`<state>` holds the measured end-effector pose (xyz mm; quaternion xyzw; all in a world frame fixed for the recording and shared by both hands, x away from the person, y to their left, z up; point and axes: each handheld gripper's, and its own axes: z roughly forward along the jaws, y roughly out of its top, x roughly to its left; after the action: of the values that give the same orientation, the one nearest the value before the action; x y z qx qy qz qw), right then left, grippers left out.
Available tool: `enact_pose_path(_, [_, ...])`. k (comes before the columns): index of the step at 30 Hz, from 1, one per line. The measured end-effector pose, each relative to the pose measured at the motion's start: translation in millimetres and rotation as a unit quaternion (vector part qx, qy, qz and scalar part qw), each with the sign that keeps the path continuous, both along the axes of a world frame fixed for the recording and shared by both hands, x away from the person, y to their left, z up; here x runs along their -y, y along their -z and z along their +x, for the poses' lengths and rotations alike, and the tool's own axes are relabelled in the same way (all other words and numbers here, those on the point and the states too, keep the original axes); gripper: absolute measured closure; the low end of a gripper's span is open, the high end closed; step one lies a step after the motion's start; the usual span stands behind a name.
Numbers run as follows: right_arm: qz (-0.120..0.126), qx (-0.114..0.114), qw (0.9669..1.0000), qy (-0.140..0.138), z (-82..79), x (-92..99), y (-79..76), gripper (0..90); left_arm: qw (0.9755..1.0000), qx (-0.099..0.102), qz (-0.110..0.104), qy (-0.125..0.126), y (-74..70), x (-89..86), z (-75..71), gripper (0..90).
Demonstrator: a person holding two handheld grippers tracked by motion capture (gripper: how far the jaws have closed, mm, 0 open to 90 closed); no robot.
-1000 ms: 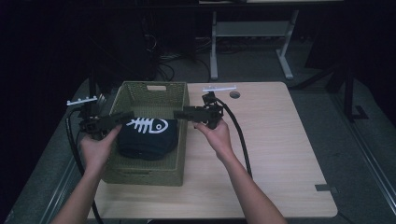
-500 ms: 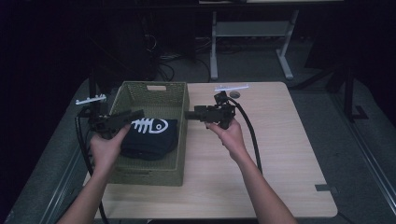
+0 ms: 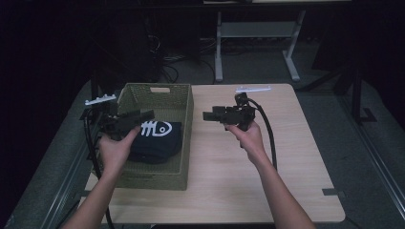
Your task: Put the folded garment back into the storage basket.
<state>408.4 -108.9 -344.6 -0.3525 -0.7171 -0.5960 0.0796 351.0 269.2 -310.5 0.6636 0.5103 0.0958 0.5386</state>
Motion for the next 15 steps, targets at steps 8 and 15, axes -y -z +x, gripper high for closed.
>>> enact_pose_path(8, [-0.006, -0.005, 0.9999, 0.008, -2.9, 21.1, -0.3, 19.9, 1.0000, 0.005, 0.002, 0.008, -0.9, 12.8, 1.5, 20.0])
enact_pose_path(15, [-0.006, -0.004, 0.9998, 0.019, -3.6, 35.3, -3.4, 18.3, 0.9999, 0.004, 0.003, 0.014, -0.6, 23.4, 2.7, 18.4])
